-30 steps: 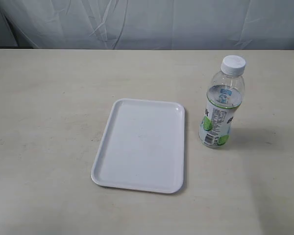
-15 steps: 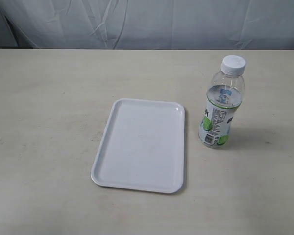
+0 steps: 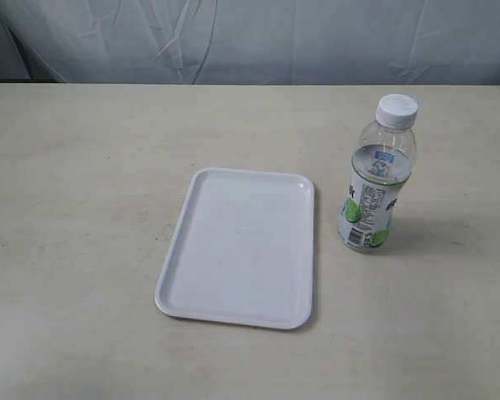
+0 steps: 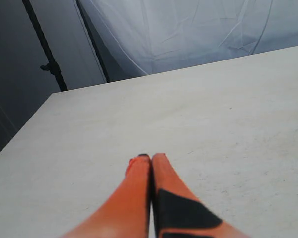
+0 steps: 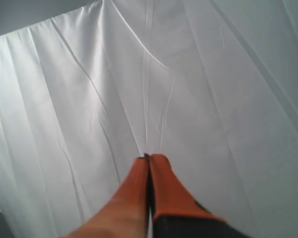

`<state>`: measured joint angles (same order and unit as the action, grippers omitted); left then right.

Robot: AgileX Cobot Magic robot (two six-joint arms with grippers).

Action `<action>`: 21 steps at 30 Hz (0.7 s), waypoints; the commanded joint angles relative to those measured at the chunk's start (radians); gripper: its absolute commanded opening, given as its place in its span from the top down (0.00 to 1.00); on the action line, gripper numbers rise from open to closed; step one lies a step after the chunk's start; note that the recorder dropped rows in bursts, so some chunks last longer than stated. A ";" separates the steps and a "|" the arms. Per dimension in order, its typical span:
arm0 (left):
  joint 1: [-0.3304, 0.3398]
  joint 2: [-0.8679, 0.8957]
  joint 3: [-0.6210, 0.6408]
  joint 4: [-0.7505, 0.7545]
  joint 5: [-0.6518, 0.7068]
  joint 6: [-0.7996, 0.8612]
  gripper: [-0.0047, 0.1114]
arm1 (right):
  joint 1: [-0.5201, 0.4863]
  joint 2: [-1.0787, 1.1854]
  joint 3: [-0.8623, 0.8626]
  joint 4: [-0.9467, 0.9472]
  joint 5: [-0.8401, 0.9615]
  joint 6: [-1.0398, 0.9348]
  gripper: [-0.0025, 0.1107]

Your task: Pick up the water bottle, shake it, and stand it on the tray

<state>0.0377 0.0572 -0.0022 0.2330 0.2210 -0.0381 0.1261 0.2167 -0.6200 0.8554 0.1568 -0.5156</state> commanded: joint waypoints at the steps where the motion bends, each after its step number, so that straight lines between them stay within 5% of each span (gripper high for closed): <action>1: 0.001 -0.004 0.002 -0.004 -0.013 -0.007 0.96 | 0.005 0.096 -0.007 -0.047 -0.053 -0.009 0.98; 7: 0.001 -0.004 0.002 -0.004 -0.013 -0.007 0.96 | 0.078 0.267 -0.009 -0.199 0.006 -0.012 0.98; 12: 0.001 -0.004 0.002 -0.004 -0.013 -0.007 0.96 | 0.177 0.479 -0.085 -0.506 0.198 0.023 0.98; 21: 0.001 -0.004 0.002 -0.004 -0.013 -0.007 0.96 | 0.188 0.742 -0.315 -0.981 0.424 0.481 0.90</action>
<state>0.0377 0.0572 -0.0022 0.2330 0.2210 -0.0381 0.3117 0.9093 -0.8789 -0.0234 0.5001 -0.1856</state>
